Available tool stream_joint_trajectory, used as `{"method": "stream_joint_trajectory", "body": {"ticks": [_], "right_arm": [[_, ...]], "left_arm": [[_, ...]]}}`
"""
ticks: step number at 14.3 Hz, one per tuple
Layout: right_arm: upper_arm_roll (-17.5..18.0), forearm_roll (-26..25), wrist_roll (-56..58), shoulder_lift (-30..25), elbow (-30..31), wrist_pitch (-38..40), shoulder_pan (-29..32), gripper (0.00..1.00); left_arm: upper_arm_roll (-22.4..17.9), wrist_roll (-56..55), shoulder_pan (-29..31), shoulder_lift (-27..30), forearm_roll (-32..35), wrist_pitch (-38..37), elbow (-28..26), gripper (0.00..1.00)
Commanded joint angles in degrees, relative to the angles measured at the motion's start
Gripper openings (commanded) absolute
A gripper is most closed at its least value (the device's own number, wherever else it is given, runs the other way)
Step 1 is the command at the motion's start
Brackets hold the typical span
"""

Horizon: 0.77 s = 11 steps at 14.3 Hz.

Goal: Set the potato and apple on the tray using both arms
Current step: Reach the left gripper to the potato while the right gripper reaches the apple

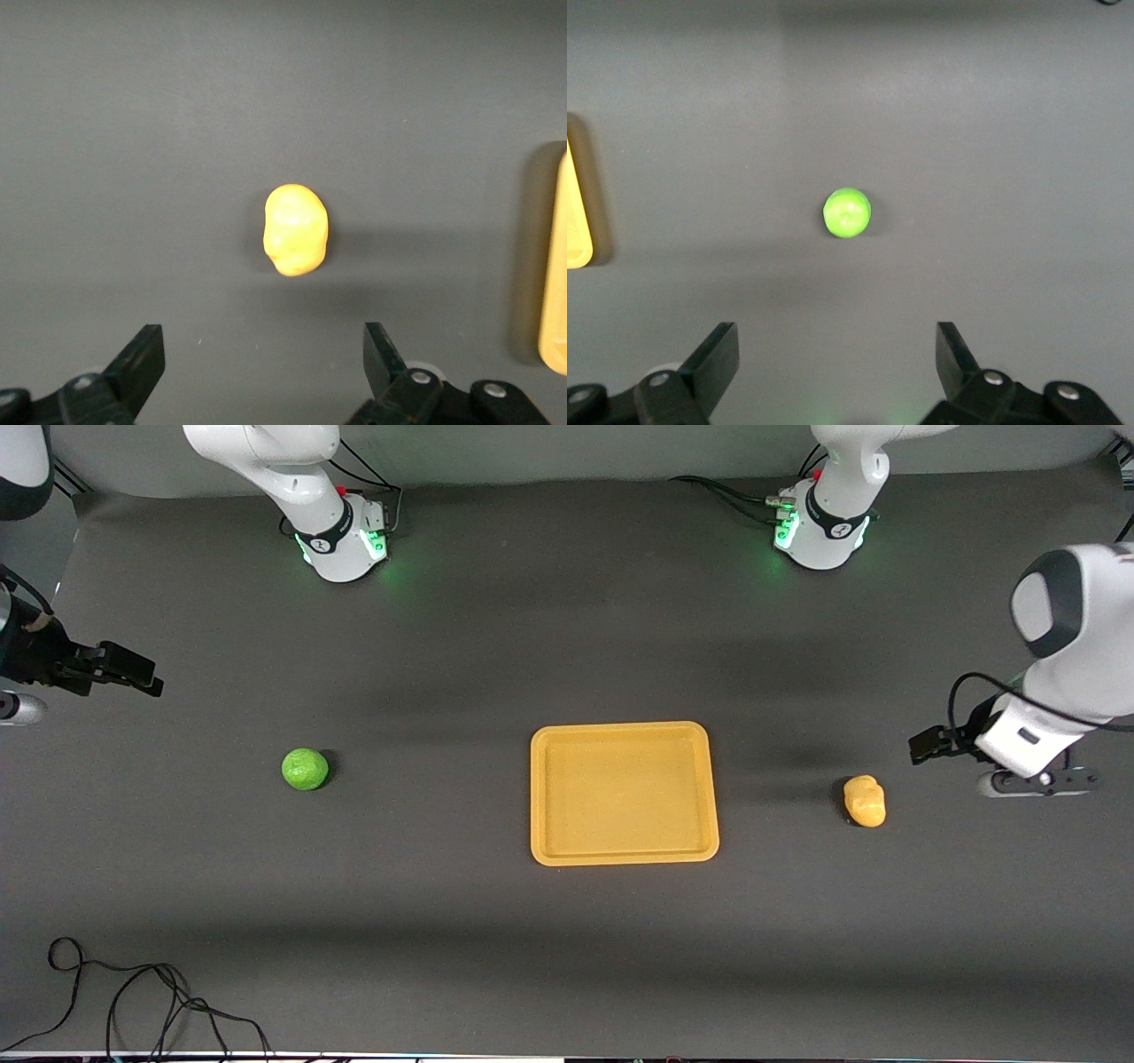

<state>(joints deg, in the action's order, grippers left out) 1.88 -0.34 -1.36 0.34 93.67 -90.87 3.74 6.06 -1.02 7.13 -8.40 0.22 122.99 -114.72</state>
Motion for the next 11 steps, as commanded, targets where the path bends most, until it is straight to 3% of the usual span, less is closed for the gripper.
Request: {"method": "stream_joint_trajectory", "body": {"ticks": [1, 8, 10, 11], "right_arm": [[-0.5, -0.3, 1.2, -0.3, 6.3, -6.8, -0.3, 0.99], [-0.5, -0.5, 0.4, 2.2, 25.8, -29.7, -1.5, 0.99], [-0.6, -0.5, 0.3, 3.9, 30.4, -36.3, -1.6, 0.99], [-0.6, -0.4, -0.4, 4.7, 32.3, -39.0, -1.6, 0.98]], "left_arm": [[-0.3, 0.6, -0.6, -6.6, 0.4, 6.3, -0.4, 1.00], [-0.4, -1.1, -2.2, -18.1, 1.2, 17.5, -0.8, 1.00], [-0.4, -1.3, -2.6, -18.6, 1.2, 17.7, -0.8, 0.90], [-0.4, -1.5, -2.6, -18.5, 1.2, 17.5, -0.8, 0.80]]}}
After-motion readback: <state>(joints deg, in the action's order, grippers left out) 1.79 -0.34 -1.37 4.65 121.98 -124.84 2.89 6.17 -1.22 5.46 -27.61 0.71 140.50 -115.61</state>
